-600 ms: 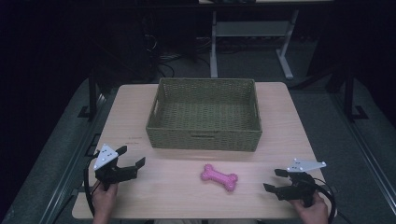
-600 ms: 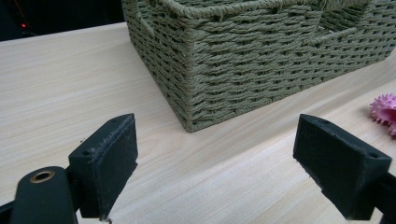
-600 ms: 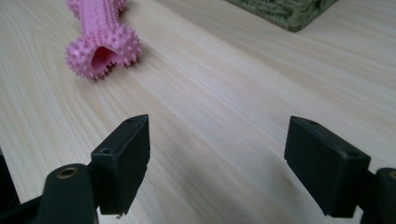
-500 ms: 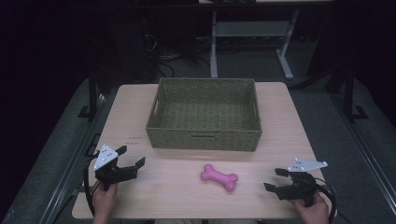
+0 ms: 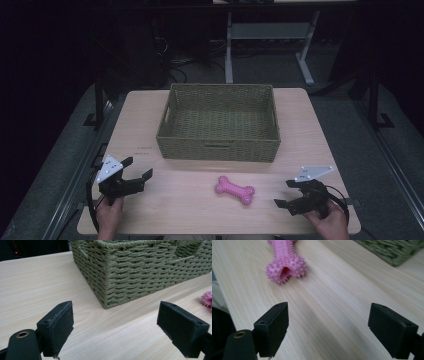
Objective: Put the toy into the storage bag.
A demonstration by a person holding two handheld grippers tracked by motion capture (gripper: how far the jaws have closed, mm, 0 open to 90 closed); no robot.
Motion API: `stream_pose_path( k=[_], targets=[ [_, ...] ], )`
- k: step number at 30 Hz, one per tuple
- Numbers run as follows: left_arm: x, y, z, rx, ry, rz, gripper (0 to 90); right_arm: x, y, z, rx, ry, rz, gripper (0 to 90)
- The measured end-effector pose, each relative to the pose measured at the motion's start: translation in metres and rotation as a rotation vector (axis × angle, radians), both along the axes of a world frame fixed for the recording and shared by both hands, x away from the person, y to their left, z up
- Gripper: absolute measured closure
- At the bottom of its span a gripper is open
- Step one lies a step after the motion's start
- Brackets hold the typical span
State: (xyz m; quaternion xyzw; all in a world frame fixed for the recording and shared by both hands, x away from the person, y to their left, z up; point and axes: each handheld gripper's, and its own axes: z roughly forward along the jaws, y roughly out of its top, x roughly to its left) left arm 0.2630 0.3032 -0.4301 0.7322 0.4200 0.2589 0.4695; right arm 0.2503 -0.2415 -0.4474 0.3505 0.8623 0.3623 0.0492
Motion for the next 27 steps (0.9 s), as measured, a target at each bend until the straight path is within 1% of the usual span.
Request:
stream_pose_path(
  k=[4,5,7,12,13,15,21,23,27],
  targets=[
    [0.000,0.001,0.000,-0.003,0.000,0.007,13.3,0.004,0.007,0.002,-0.008,0.012,0.024,15.3],
    [0.000,0.001,0.000,-0.004,-0.002,0.006,13.3,0.004,0.009,0.004,-0.012,0.011,0.028,15.3],
    [0.001,0.001,0.000,-0.004,0.003,0.004,13.3,0.005,0.010,0.006,-0.011,0.007,0.036,15.3],
    [0.001,0.001,0.000,-0.001,0.001,0.005,13.3,0.008,0.014,0.013,-0.006,0.018,0.057,15.3],
    [0.001,0.001,0.000,-0.001,0.003,0.003,13.3,0.009,0.015,0.016,-0.012,0.012,0.061,15.3],
    [0.001,0.002,-0.001,-0.004,0.009,0.003,13.3,0.011,0.019,0.020,-0.023,0.018,0.072,15.4],
    [0.001,0.003,-0.001,-0.002,0.008,0.007,13.3,0.017,0.027,0.024,-0.032,0.019,0.097,15.4],
    [0.002,0.003,-0.001,-0.003,0.007,0.007,13.3,0.019,0.031,0.026,-0.042,0.025,0.106,15.4],
    [0.002,0.003,-0.001,-0.003,0.009,0.004,13.3,0.023,0.037,0.030,-0.054,0.018,0.129,15.5]
  ],
)
